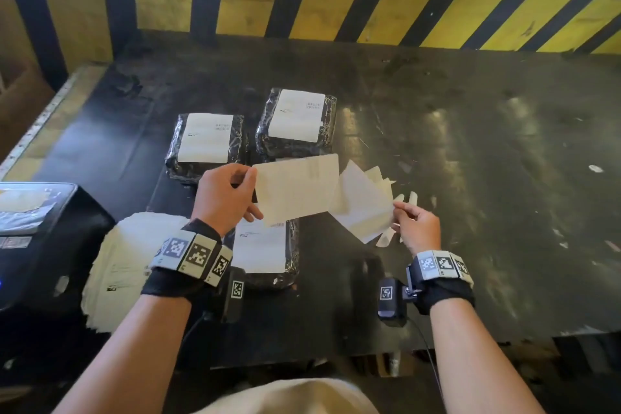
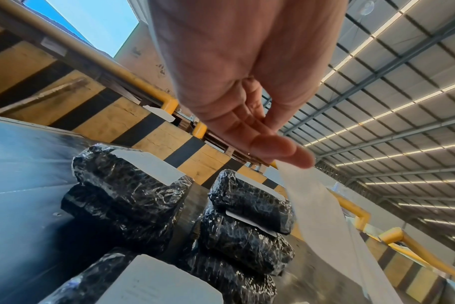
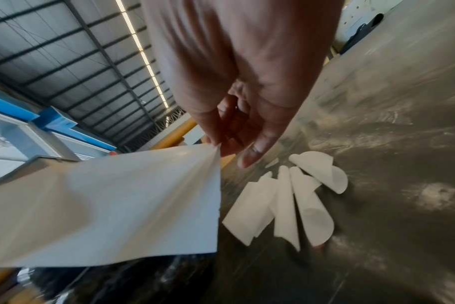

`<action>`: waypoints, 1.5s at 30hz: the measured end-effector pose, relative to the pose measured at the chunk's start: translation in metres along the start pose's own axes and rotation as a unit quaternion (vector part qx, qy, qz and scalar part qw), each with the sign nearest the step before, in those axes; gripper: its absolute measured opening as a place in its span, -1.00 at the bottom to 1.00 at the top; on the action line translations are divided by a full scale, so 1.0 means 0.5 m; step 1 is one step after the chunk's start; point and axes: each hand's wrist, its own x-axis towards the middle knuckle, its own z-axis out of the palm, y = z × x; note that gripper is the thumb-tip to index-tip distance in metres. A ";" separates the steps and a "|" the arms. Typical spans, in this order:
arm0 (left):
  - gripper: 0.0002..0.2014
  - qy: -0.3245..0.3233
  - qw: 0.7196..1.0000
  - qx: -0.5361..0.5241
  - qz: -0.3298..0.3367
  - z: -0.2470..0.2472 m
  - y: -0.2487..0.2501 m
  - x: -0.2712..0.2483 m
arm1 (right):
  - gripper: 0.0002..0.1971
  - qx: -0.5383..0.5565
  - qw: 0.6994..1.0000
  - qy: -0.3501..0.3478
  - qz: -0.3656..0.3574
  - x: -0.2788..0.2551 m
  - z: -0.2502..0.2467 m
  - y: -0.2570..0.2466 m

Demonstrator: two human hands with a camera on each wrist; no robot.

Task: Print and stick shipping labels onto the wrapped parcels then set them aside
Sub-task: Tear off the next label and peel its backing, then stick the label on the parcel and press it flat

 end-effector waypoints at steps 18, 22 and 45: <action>-0.84 0.085 0.996 0.004 -0.021 0.040 0.014 -0.022 | -0.69 -0.182 0.980 -0.068 0.045 0.118 0.015 0.033; -0.83 0.100 0.995 -0.007 -0.029 0.042 0.008 -0.030 | -0.60 -0.328 0.941 -0.074 0.029 0.100 0.024 0.011; -0.84 0.084 0.995 0.058 0.016 0.057 -0.042 -0.112 | -0.83 0.050 0.947 -0.315 0.024 -0.159 0.239 -0.210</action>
